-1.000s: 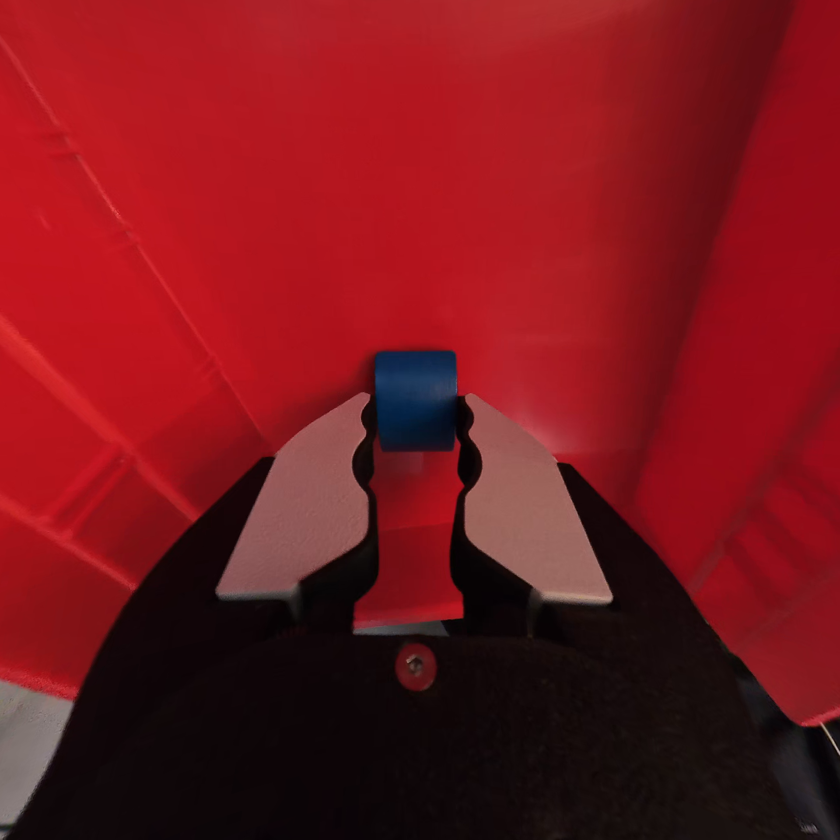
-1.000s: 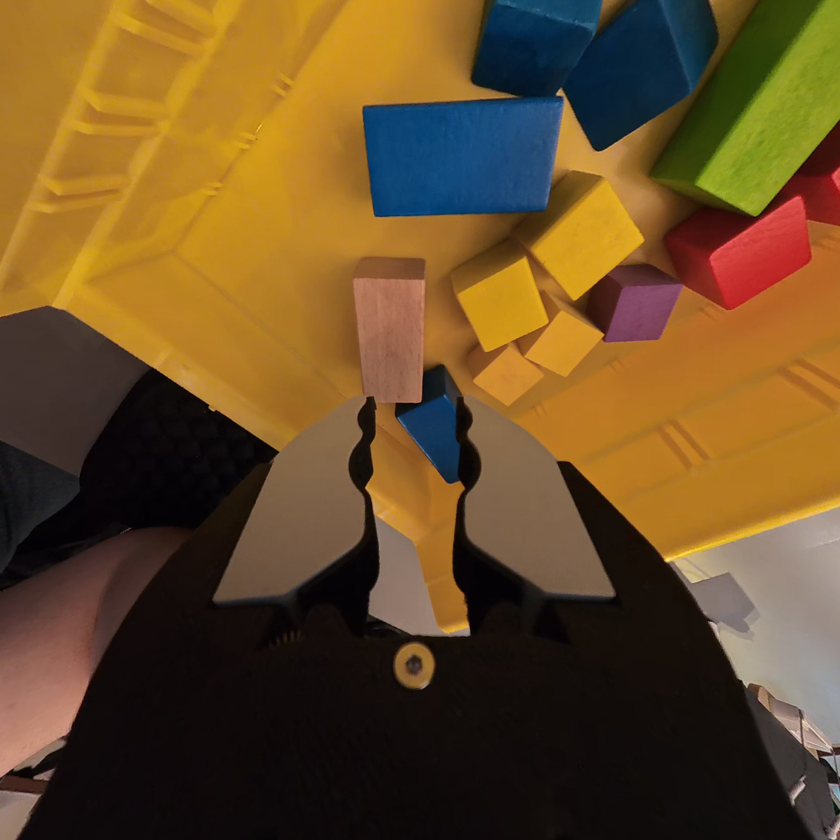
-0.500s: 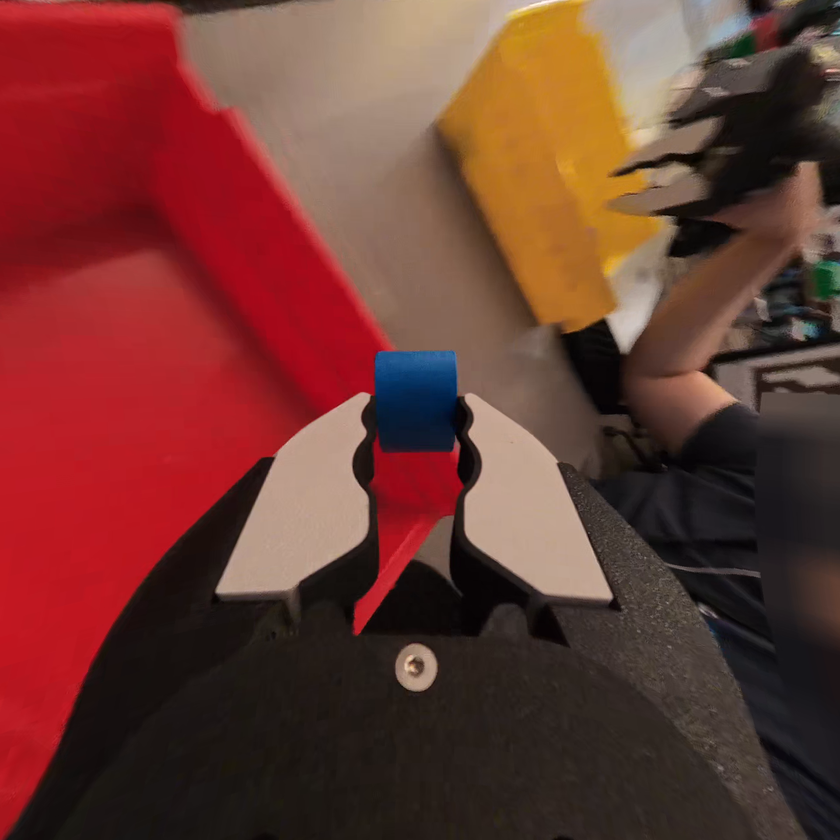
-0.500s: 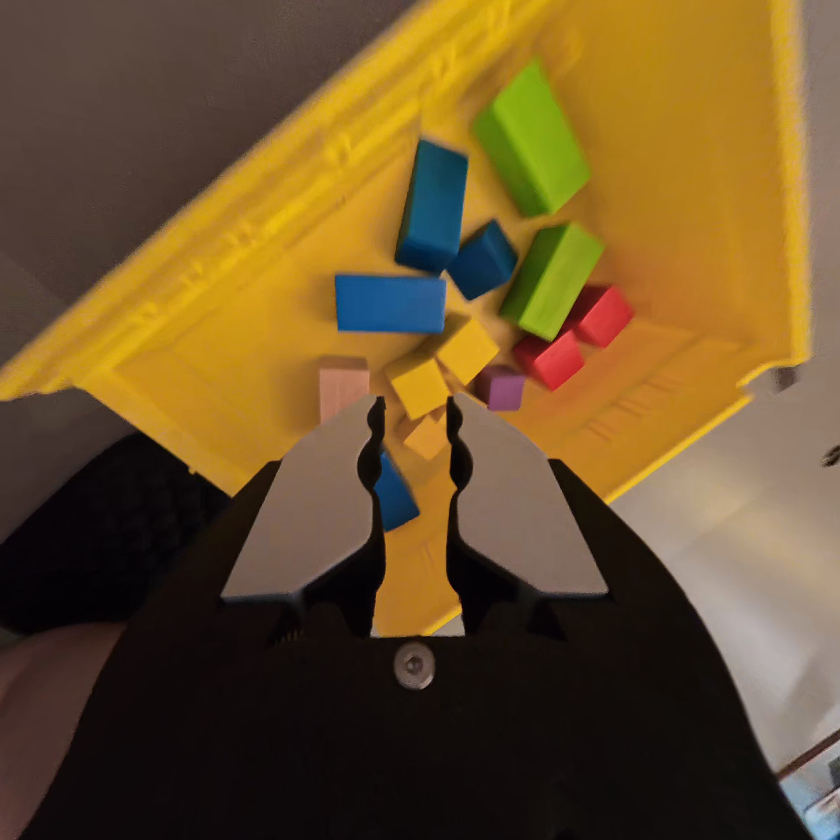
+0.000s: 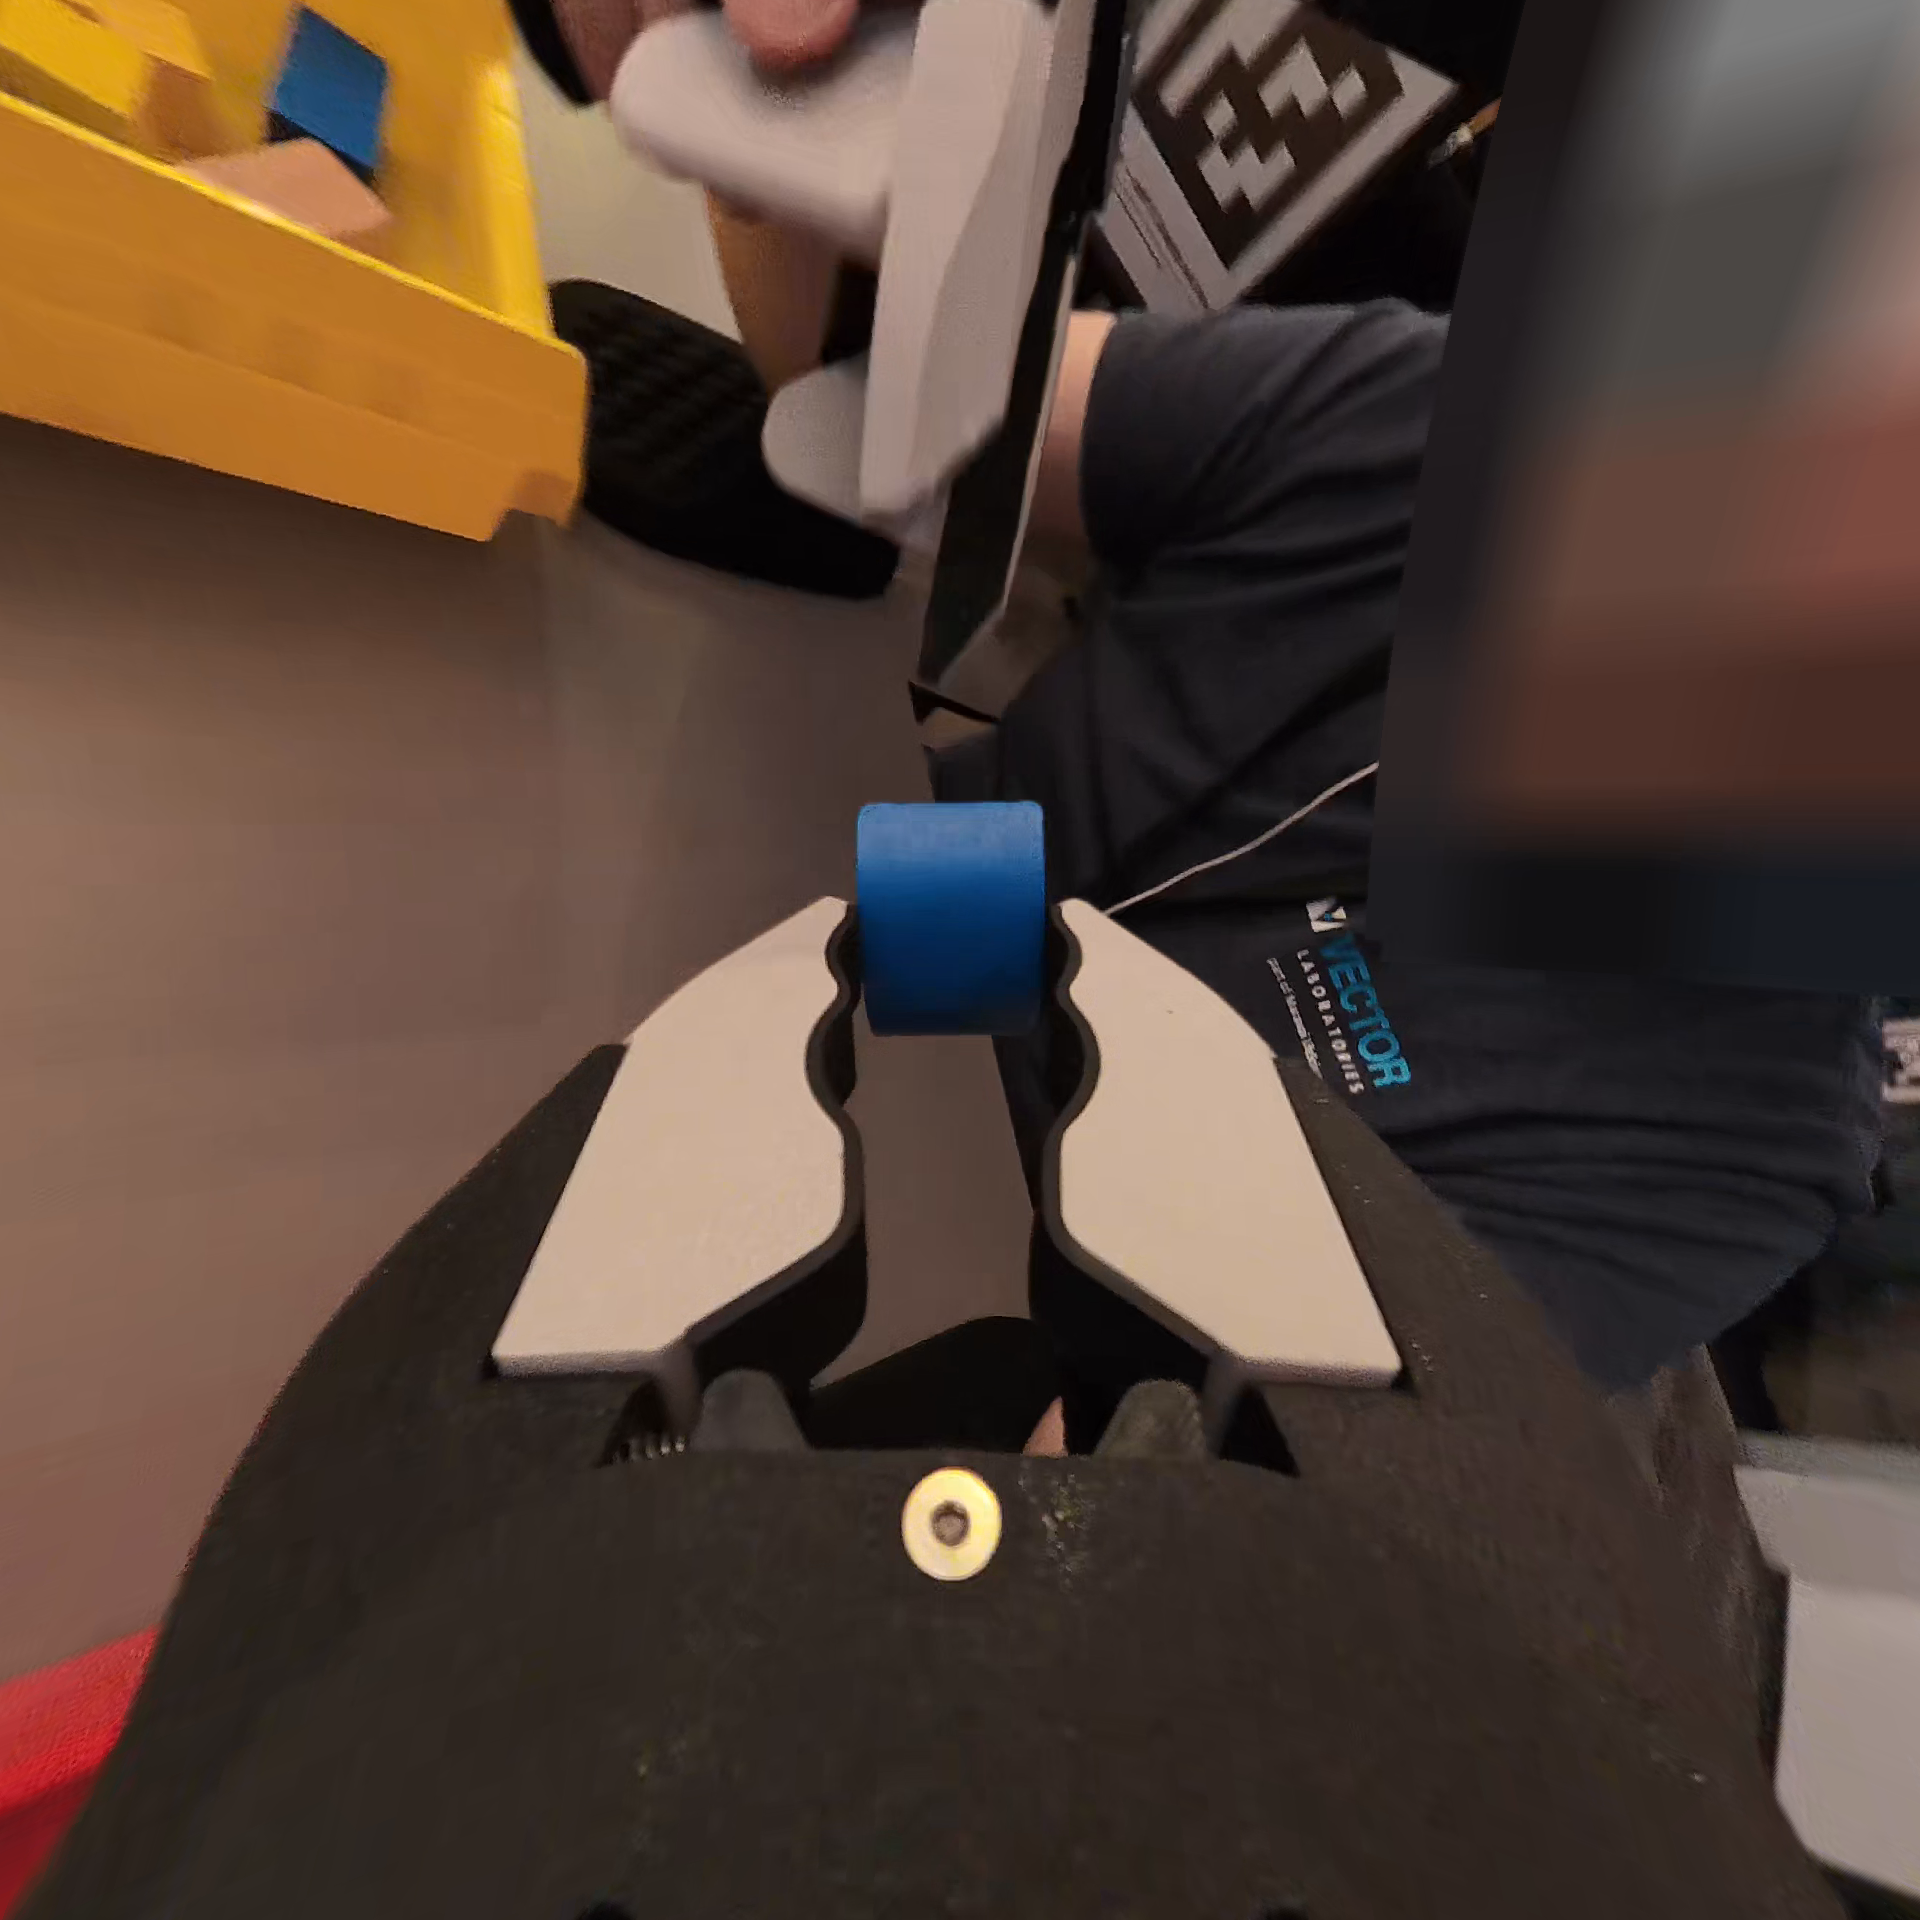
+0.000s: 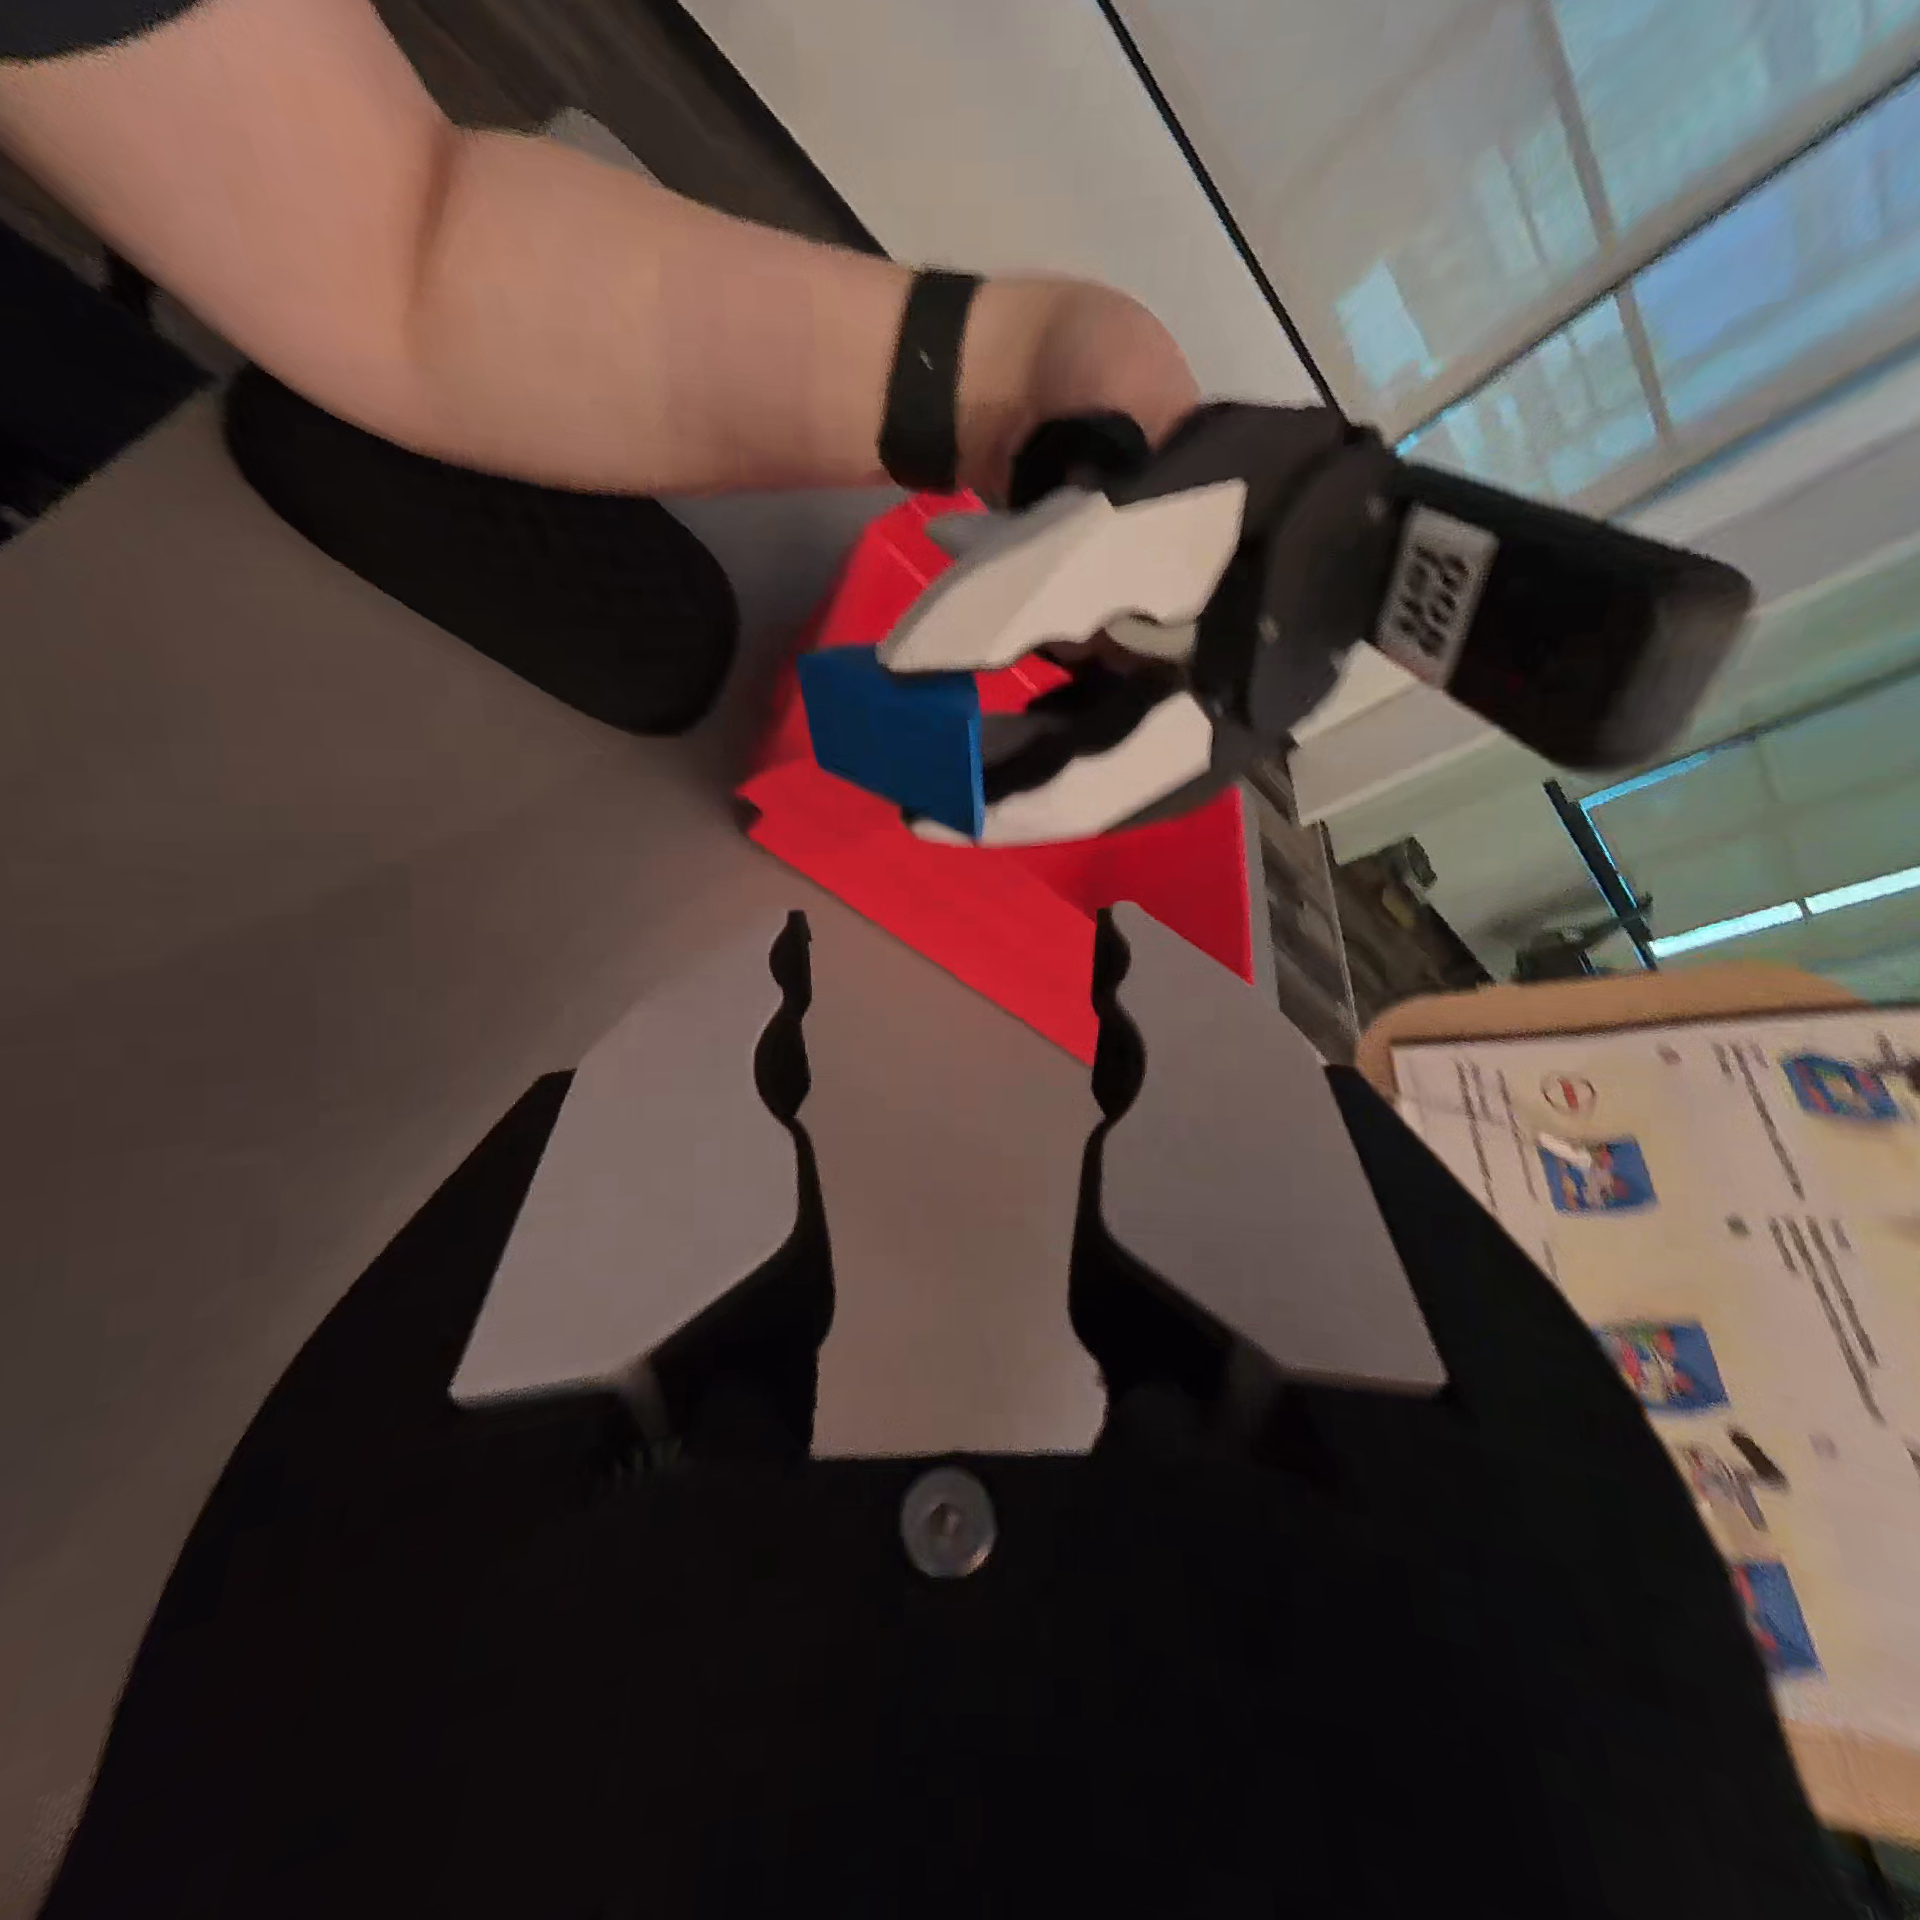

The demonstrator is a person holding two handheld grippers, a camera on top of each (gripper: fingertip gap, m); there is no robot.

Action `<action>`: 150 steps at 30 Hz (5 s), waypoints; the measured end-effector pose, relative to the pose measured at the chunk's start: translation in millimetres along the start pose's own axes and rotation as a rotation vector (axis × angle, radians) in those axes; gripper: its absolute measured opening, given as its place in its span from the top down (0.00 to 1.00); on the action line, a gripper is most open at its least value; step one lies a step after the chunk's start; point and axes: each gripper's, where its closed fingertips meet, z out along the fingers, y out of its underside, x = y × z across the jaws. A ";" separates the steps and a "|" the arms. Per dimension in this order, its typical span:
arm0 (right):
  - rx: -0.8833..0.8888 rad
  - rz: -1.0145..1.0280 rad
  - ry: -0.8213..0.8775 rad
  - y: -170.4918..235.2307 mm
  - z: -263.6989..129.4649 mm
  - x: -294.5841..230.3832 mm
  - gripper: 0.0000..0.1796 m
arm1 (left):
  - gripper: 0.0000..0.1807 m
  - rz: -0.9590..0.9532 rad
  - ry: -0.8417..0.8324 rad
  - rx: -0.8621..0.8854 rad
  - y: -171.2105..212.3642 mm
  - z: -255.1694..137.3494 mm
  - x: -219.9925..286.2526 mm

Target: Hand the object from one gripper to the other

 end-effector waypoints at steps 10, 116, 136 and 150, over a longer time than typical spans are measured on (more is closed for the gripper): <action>0.064 -0.053 -0.093 -19.2 28.5 -30.6 0.75 | 0.82 0.032 0.063 -0.084 -1.6 26.7 9.7; -0.700 0.693 -0.518 245.3 -94.8 -96.2 0.88 | 0.85 0.491 -0.624 0.398 -54.0 -64.1 36.7; -0.817 0.742 -0.539 251.0 -105.2 -102.6 0.88 | 0.85 0.478 -0.618 0.340 -49.0 -55.2 31.0; -0.819 0.766 -0.521 254.7 -107.6 -102.0 0.87 | 0.85 0.476 -0.619 0.308 -45.5 -51.9 28.7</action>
